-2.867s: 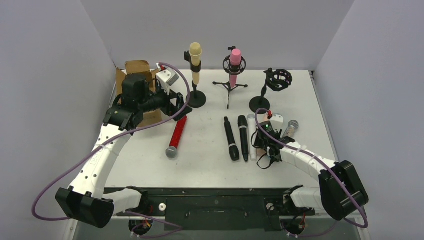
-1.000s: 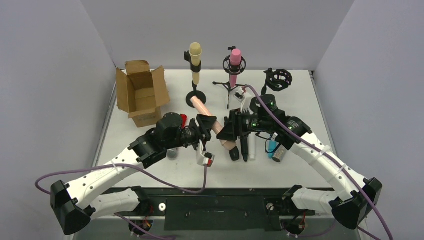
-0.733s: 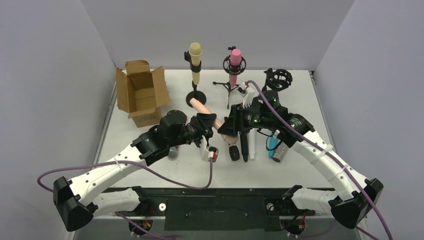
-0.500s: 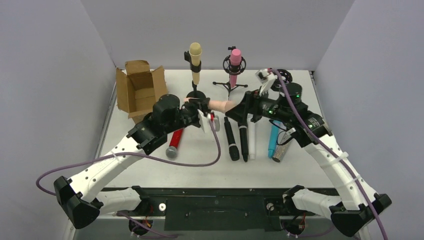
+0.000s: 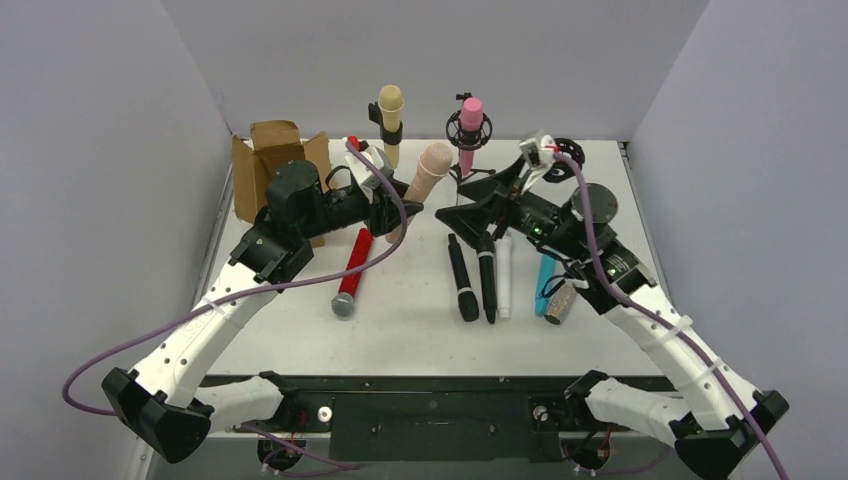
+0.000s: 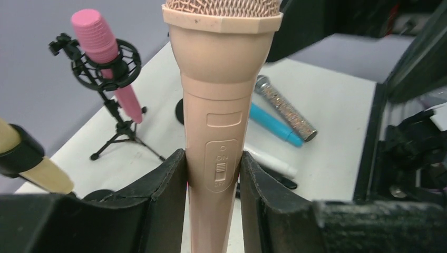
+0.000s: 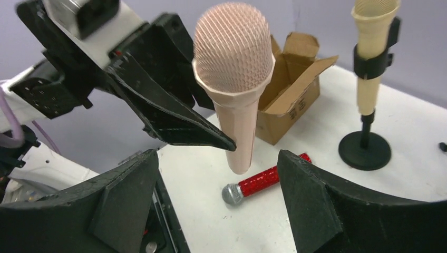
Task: Attach the microphones to the stand
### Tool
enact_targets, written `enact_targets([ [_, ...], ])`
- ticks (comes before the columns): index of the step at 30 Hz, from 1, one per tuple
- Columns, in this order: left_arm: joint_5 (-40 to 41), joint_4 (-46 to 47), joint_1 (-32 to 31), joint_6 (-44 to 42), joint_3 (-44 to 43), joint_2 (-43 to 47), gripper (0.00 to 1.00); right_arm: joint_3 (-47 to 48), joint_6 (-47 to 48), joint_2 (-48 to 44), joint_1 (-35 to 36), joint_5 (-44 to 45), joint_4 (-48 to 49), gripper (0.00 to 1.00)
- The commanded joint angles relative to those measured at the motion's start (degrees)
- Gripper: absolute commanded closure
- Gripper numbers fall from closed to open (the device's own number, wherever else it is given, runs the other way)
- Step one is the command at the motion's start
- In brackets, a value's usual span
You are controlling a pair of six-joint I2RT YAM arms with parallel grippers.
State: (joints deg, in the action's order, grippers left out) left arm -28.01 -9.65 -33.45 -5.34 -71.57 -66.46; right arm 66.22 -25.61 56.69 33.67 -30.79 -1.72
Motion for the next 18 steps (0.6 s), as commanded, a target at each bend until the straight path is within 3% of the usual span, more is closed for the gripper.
enact_targets([
  [1,-7.92,6.27,-0.03,10.32,-3.85,0.42,1.00,2.77,2.16,4.28,3.69,1.67,7.24,0.21],
  [7,-11.86,5.50,-0.11,8.77,-2.66,1.65,1.00,2.77,-2.99,7.79,4.37,1.87,15.33,0.21],
  [9,-12.54,5.14,-0.12,8.45,-2.46,1.75,1.00,3.54,-3.82,9.44,4.83,1.41,16.45,0.26],
  [11,-13.46,4.48,-0.23,7.86,-2.62,1.72,0.99,4.83,-4.36,11.28,5.13,1.10,16.32,0.38],
  [13,-14.04,3.13,-0.29,7.14,-3.24,1.59,0.91,6.17,-3.77,12.52,4.89,1.53,14.59,0.56],
  [14,-14.07,2.56,-0.30,6.91,-3.71,1.53,0.72,7.03,-3.28,12.62,4.64,1.96,12.58,0.72],
  [15,-13.56,1.70,-0.25,7.01,-4.00,1.43,0.41,7.37,-1.79,12.42,3.92,3.83,11.50,0.83],
  [16,-13.25,1.15,0.11,7.39,-4.63,1.20,0.23,8.06,-0.88,11.81,3.41,5.27,8.95,0.98],
  [17,-12.94,0.08,0.34,7.46,-4.89,1.04,0.03,8.36,1.43,11.40,2.05,7.95,7.79,1.00],
  [18,-12.85,-0.59,0.96,7.63,-5.55,0.53,0.00,9.32,2.66,10.48,1.29,9.35,4.99,1.00],
])
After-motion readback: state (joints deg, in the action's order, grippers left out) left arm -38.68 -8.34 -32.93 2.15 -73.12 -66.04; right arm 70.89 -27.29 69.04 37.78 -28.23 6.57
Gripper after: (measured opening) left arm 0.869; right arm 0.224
